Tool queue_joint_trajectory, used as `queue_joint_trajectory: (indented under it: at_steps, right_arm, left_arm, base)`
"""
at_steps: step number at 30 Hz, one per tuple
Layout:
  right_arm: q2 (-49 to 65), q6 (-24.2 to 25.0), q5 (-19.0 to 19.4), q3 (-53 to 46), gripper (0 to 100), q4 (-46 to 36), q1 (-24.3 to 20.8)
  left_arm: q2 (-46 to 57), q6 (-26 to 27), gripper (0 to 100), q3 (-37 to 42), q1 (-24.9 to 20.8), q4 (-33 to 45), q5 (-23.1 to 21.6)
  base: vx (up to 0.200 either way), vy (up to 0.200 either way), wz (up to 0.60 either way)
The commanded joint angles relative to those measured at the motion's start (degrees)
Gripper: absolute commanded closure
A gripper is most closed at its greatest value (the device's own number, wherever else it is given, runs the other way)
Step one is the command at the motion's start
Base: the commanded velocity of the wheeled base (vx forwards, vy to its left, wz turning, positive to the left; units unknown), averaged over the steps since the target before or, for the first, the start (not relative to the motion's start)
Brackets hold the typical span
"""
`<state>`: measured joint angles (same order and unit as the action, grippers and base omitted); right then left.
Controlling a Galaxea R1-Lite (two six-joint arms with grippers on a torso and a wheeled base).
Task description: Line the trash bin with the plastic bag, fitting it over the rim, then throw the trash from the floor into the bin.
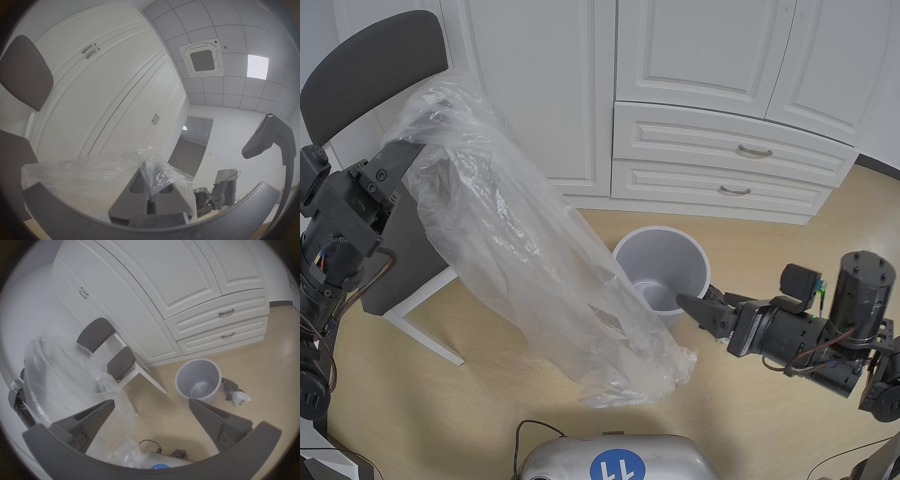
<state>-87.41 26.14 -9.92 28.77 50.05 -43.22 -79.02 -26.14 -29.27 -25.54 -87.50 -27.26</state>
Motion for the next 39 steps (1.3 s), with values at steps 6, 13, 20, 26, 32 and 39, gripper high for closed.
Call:
queue_joint_trajectory:
  at_steps: [6, 13, 20, 26, 32, 39]
  right_arm:
    - [13.58, -4.52, 1.31, 1.20, 0, -11.38, -0.03]
    - [9.01, -2.76, 5.18, 1.20, 0, -15.16, -2.58]
    - [5.84, -0.47, 5.26, 1.11, 0, -15.16, -6.44]
    - [2.24, 0.41, 4.83, 1.03, 0, -14.99, -8.29]
    - [1.54, 0.49, 4.65, 0.94, 0, -12.09, -8.73]
    - [-0.13, 0.58, 4.56, 0.32, 0, -7.25, -8.73]
  left_arm:
    - [0.18, -0.23, 100, -0.26, 2.78, -0.03, -0.16]
    - [0.36, -0.14, 100, 0.00, 2.42, -0.03, -0.16]
    - [0.45, -0.05, 100, 0.18, 1.19, -0.12, -0.08]
    - [0.36, 0.30, 100, 0.62, 0.23, -0.12, -0.08]
    - [0.53, 0.38, 100, 0.71, -0.12, -0.12, -0.08]
    - [0.62, 0.38, 100, 0.88, -1.53, -0.12, -0.08]
  base:
    - [0.000, 0.000, 0.00]
    - [0.000, 0.000, 0.00]
    - [0.000, 0.000, 0.00]
    - [0.000, 0.000, 0.00]
    - [0.000, 0.000, 0.00]
    - [0.000, 0.000, 0.00]
